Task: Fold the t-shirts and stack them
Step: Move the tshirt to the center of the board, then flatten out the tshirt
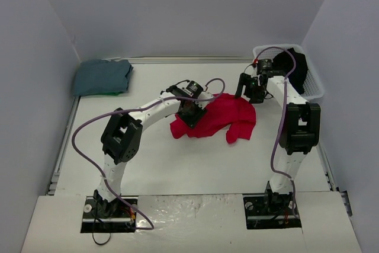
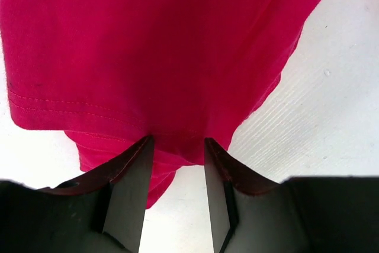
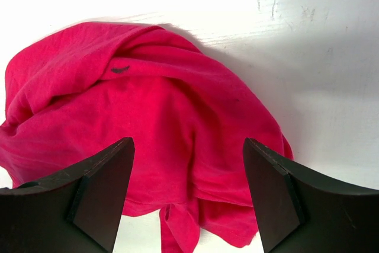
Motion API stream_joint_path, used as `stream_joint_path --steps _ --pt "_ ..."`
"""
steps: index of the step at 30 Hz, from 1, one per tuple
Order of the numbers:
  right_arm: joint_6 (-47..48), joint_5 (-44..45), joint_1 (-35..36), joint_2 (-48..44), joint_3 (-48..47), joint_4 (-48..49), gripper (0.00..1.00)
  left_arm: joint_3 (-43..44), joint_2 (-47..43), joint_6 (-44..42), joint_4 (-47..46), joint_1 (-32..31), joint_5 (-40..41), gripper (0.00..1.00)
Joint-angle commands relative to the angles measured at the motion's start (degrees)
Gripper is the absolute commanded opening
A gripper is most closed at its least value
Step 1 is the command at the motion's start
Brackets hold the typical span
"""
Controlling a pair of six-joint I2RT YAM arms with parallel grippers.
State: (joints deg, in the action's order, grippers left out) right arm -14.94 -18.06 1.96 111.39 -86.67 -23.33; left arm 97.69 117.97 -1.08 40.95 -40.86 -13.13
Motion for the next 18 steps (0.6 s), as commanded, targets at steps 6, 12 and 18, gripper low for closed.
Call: stream_joint_path --steps 6,12,18 --pt "0.26 -0.83 0.07 0.14 0.72 -0.40 0.70 -2.50 -0.90 0.47 0.27 -0.36 0.73 0.33" --pt "0.35 -1.01 0.07 0.14 0.80 -0.31 0.70 -2.50 0.24 2.12 0.27 -0.89 0.82 0.23" --pt "0.35 -1.27 0.07 0.32 0.89 -0.22 0.70 -1.10 -0.46 2.22 1.15 -1.06 2.57 0.03"
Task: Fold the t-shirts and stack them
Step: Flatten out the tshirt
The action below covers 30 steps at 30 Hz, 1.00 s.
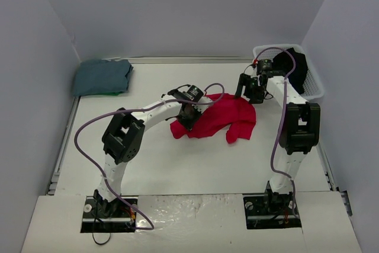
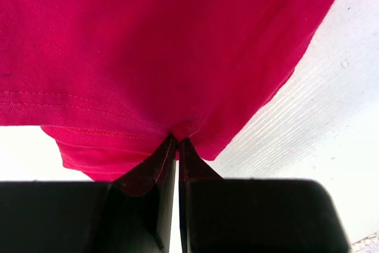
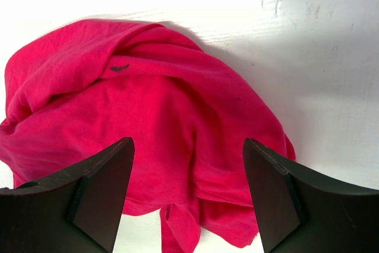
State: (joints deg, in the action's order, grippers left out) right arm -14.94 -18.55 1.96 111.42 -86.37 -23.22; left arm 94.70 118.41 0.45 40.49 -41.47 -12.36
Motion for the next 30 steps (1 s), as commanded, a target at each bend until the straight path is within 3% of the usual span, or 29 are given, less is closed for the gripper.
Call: stream_joint_path --steps 1,14,22,30 --pt "0.35 -0.88 0.07 0.29 0.59 -0.42 0.70 2.59 -0.99 0.69 1.78 -0.36 1.99 0.02" --pt "0.26 -1.40 0.07 -0.58 0.50 -0.42 0.70 12.08 -4.76 3.50 6.97 0.60 7.61 0.02" --pt "0.00 -2.20 0.07 -0.58 -0.47 -0.60 0.70 15.43 -9.32 7.02 7.77 5.95 11.83 0.02" --pt "0.35 -1.23 0.15 -4.89 2.43 -0.60 0.70 15.08 -14.96 11.24 8.20 11.94 27.27 0.02"
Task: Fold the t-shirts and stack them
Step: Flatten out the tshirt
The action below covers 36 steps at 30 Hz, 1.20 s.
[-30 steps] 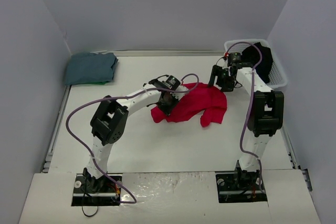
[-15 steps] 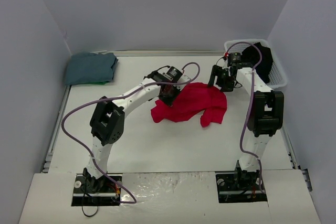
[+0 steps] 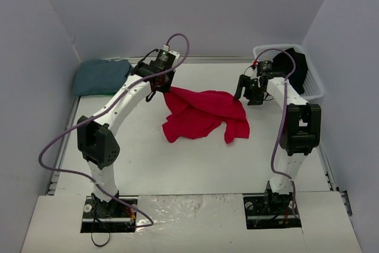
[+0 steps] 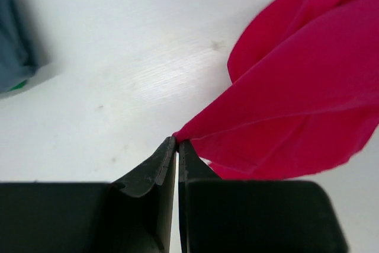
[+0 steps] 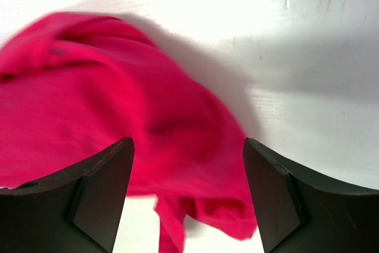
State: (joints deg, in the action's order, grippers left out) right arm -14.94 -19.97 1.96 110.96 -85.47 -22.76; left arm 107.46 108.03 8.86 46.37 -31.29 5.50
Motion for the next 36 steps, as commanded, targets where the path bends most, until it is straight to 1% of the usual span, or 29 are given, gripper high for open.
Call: stream_joint_path --steps 1,5,9,12,18,24,31,36 --pt "0.35 0.36 0.07 -4.87 1.88 -1.05 0.70 1.71 -5.45 3.00 2.32 2.54 10.49 0.02" --pt "0.17 0.37 0.15 -6.98 3.55 -1.32 0.70 0.47 -6.69 4.14 3.37 8.16 13.30 0.02" --pt "0.26 -0.60 0.24 -8.91 4.96 -2.55 0.70 0.73 -7.39 4.49 5.13 11.06 18.83 0.02" --pt "0.79 -2.61 0.85 -9.97 6.19 -3.51 0.70 1.17 -7.31 4.50 5.75 12.82 17.71 0.02" --pt "2.72 -5.43 5.59 -9.80 8.30 -5.10 0.66 1.17 -6.17 4.93 6.10 12.74 14.98 0.02" --pt "3.51 -7.72 9.90 -5.76 8.04 -5.01 0.64 0.12 -6.42 4.76 5.75 12.66 13.58 0.02" --pt "5.01 -9.30 11.58 1.01 5.58 -4.66 0.61 -0.67 -6.69 4.41 6.01 12.74 13.14 0.02" --pt "5.10 -8.60 12.11 4.52 3.74 -3.78 0.60 -1.29 -7.22 4.06 6.10 12.74 12.96 0.02"
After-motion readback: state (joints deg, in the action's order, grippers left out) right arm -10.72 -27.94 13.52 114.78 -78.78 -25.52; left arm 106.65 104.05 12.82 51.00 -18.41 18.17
